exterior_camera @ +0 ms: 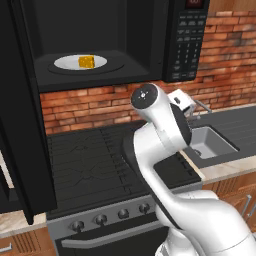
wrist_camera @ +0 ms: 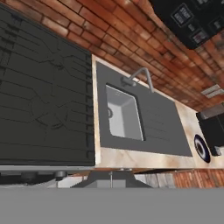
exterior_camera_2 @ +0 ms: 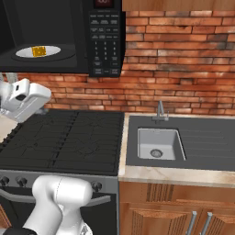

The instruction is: Pick the cheese from the counter and place it in the microwave. Then turn on the microwave.

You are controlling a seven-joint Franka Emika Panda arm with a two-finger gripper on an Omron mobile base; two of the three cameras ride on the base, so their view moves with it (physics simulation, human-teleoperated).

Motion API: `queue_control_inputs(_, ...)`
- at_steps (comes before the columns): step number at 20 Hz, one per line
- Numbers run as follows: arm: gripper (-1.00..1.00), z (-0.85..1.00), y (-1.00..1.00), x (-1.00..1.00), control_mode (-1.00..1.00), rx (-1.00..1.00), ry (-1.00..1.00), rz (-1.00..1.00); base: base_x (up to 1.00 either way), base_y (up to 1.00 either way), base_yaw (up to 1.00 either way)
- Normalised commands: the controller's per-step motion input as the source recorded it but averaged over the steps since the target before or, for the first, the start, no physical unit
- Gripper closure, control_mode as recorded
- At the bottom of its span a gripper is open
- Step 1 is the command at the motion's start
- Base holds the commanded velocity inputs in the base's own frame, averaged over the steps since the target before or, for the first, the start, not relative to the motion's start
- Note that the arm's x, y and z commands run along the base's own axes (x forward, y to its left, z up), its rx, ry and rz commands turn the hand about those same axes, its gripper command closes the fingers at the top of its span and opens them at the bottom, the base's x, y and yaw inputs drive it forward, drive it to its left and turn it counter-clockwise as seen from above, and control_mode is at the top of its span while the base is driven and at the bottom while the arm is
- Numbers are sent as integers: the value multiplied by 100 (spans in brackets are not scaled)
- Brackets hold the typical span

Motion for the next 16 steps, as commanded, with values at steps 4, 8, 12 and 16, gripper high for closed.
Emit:
queue_control_inputs(4, 100, -45, -13, 0, -100, -4, 0, 0, 0, 0, 0)
queue_control_inputs(8, 100, -44, 0, -3, -100, -12, -5, 0, 0, 0, 0)
queue_control_inputs(12, 100, -39, 6, -25, -100, -18, -14, 0, 0, 0, 0)
queue_control_inputs(16, 100, -22, 20, -23, -100, -23, -17, -2, 0, 0, 0)
